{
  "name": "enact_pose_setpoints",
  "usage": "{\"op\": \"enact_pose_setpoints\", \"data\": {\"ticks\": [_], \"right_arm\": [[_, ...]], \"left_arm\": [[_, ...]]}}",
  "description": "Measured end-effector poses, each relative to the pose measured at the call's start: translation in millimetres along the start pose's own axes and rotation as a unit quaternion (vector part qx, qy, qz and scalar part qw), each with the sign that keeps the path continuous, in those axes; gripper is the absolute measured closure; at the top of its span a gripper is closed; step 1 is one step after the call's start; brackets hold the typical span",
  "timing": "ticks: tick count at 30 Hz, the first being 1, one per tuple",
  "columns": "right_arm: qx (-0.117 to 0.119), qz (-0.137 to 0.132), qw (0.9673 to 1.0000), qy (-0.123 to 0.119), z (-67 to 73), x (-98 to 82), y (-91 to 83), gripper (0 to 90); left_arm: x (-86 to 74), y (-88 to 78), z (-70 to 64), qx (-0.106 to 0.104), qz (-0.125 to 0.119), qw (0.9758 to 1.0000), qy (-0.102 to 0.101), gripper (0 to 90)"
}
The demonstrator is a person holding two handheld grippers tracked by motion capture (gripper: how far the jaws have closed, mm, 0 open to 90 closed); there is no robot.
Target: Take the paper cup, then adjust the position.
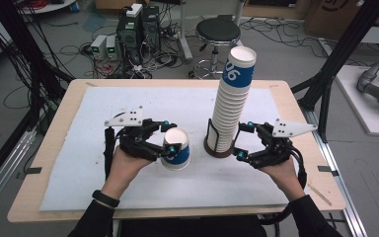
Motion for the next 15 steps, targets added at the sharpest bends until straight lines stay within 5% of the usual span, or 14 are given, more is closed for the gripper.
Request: {"op": "enact_pose_setpoints", "data": {"ticks": [15], "right_arm": [[0.016,0.008,0.9998,0.004,4.4,-8.6,3.2,14.9]], "left_arm": [[-2.2,8.9,-3.2,-0.019,-0.004,0.9998,-0.006,30.0]]}}
Point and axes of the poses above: each handheld gripper's, and its own axes: y roughly forward along the jaws, x roughly out of its top, z roughly to its left, the point moved 8 cm from there along y, roughly forward along the jaws, and after that the axes turned 13 degrees about -z, right-handed, at the moved point
